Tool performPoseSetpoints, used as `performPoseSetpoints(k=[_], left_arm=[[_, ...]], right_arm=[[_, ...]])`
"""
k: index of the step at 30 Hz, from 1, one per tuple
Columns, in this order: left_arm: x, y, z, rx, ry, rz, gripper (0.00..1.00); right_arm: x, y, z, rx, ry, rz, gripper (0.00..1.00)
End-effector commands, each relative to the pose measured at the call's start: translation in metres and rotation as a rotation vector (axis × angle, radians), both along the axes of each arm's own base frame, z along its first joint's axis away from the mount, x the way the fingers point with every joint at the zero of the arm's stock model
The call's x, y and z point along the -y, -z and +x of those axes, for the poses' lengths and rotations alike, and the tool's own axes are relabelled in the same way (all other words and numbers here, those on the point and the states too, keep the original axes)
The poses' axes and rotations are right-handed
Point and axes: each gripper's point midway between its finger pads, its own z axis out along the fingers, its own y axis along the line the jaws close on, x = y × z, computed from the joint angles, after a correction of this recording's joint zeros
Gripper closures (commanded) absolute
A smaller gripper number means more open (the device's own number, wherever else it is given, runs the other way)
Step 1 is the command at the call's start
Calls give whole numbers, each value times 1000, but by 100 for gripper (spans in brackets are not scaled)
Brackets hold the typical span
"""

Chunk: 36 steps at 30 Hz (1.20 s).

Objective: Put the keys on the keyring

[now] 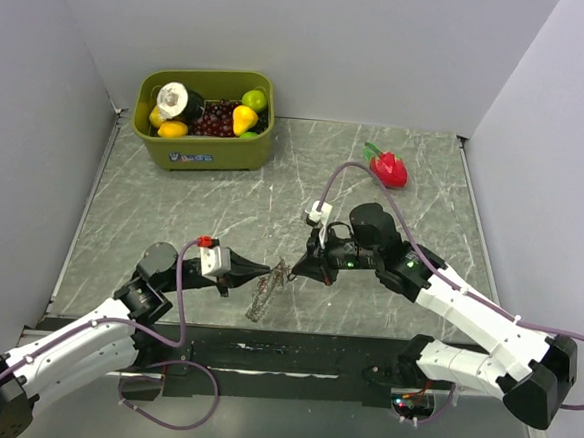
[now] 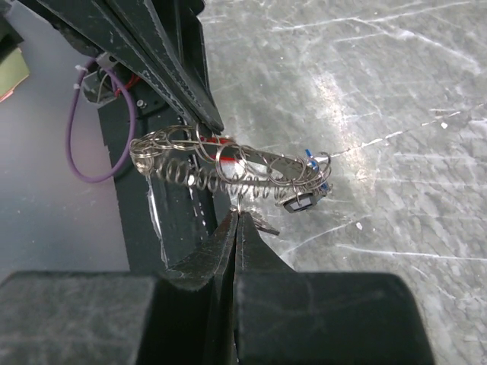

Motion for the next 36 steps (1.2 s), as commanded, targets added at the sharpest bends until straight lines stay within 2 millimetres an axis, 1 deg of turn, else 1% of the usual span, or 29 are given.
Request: performPoseSetpoints(k=[1, 6, 9, 14, 17, 22, 24, 29, 33, 36], left_arm=[[5, -44, 1, 118, 12, -90, 99], [8, -41, 4, 117, 0, -73, 99], [10, -39, 5, 115, -2, -64, 99], [13, -39, 8, 109, -16, -60, 99], [15, -40, 9, 110, -21, -57, 99], [16, -40, 8, 110, -17, -50, 99], [17, -39, 6, 109, -14, -51, 99], [17, -39, 4, 111, -11, -49, 99], [17, -38, 4, 112, -16, -41, 99], [17, -39, 2, 114, -9, -44, 99]], right_arm=[[-8, -28, -3, 44, -39, 52, 100], [-17, -30, -8, 36, -70, 55, 100], [-22, -30, -15, 26, -93, 54, 100], [-27, -27, -20, 17, -109, 47, 100], [-26, -27, -18, 21, -90, 40, 100], [-25, -27, -8, 41, -37, 41, 100], [-25, -27, -7, 47, -32, 42, 100], [-26, -35, -6, 70, -29, 72, 100], [-29, -37, -8, 67, -48, 79, 100], [-28, -39, -6, 74, -36, 81, 100]])
